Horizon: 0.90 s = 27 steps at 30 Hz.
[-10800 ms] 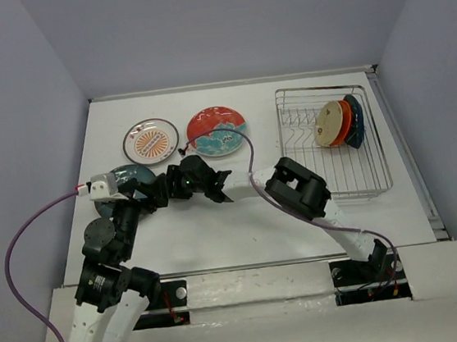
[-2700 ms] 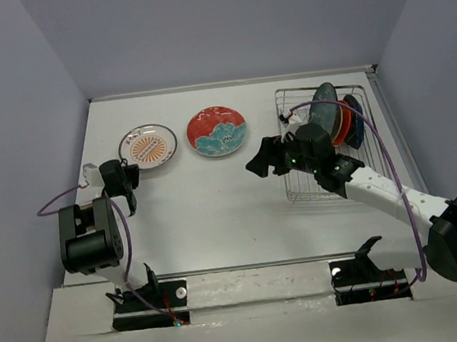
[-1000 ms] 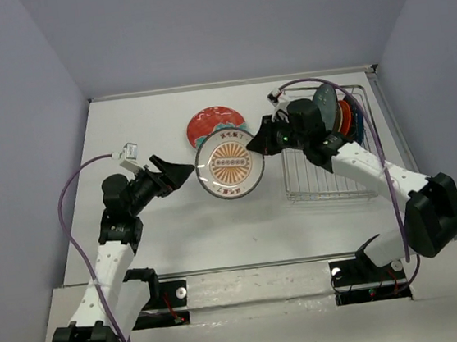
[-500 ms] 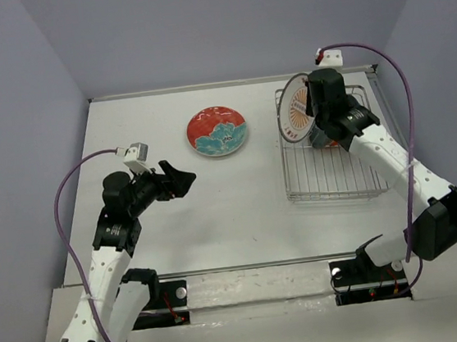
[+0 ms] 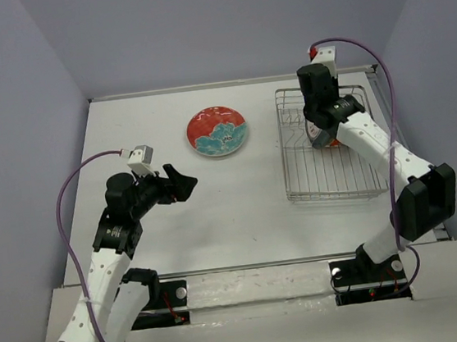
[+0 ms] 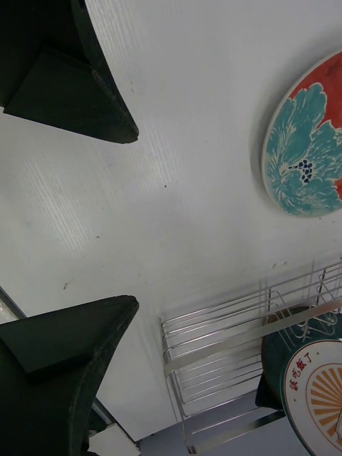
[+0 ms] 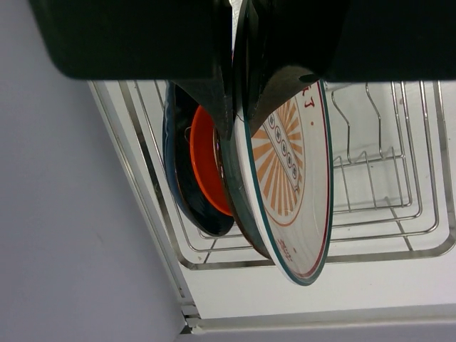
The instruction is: Load the plates into the dish rack
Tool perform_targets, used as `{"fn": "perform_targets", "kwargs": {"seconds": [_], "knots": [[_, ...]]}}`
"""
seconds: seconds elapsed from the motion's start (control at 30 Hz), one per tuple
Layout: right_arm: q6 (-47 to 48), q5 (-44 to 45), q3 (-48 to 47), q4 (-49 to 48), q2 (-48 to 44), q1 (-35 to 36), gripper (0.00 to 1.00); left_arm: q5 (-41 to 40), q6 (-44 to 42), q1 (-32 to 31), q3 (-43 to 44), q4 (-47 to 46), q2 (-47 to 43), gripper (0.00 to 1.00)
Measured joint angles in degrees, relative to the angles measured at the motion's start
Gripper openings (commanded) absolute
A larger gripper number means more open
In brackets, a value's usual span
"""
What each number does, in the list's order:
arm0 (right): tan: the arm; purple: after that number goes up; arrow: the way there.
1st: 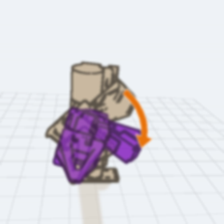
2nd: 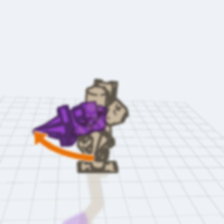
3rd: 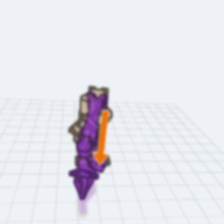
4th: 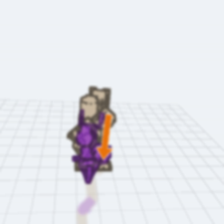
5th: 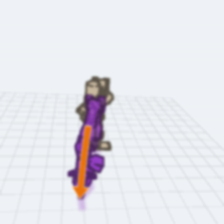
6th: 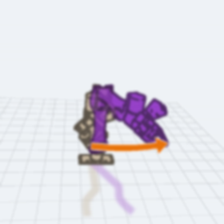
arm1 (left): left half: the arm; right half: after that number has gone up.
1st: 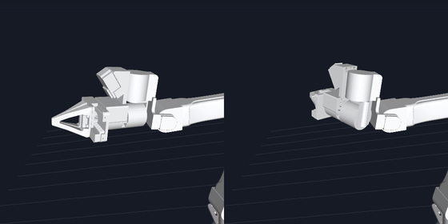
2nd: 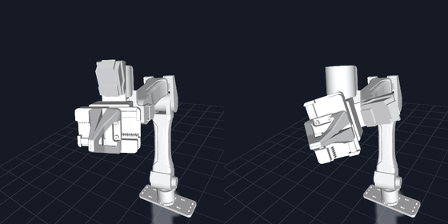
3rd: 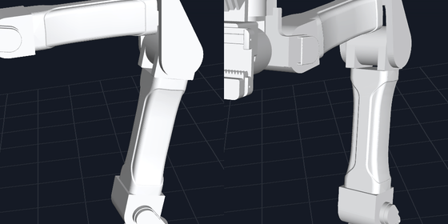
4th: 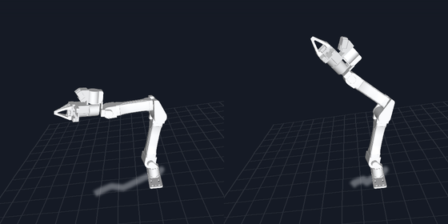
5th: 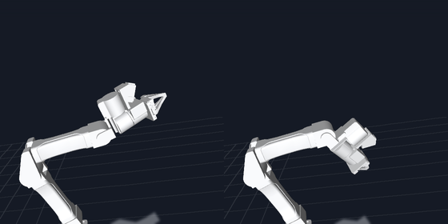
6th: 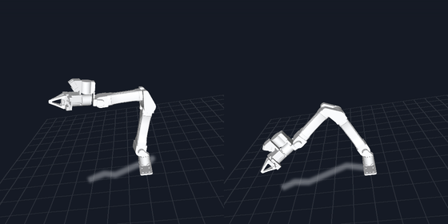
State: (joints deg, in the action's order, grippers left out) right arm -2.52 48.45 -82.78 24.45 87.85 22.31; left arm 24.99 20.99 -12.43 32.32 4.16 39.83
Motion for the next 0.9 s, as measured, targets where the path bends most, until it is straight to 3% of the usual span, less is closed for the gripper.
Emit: {"fn": "perform_targets", "kwargs": {"seconds": [0.47,0.53,0.6,0.63,0.67,0.8,0.9], "knots": [[-2.8,-5.1,3.2,-1.2,5.7,-0.2,0.09,-1.8,0.6,-0.1,0.1,-0.1,0.6,0.99],[-3.6,-5.6,4.2,-2.6,6.7,-0.3,0.17,-2.0,1.1,-0.1,0.1,-0.2,1.2,0.99],[-4.5,-6.5,4.3,-3.3,6.8,-0.6,0.44,-2.1,2.3,-0.1,0.1,-0.9,2.4,0.99],[-5.2,-6.6,4.5,-3.6,6.8,-0.7,0.62,-2.1,2.9,-0.1,0.1,-1.3,3.0,0.99],[-5.2,-6.8,4.6,-3.8,6.8,-0.9,0.69,-2.1,3.8,-0.1,0.1,-2.0,3.8,0.99],[-6.4,-7.4,5.9,-3.9,6.3,-1.2,0.86,-1.9,8.8,-0.1,-0.6,-6.9,6.2,0.99],[-7.0,-8.9,7.6,-3.7,4.1,-1.2,0.89,-2.7,12.8,-0.1,-2.3,-11.8,8.2,0.99]]}}
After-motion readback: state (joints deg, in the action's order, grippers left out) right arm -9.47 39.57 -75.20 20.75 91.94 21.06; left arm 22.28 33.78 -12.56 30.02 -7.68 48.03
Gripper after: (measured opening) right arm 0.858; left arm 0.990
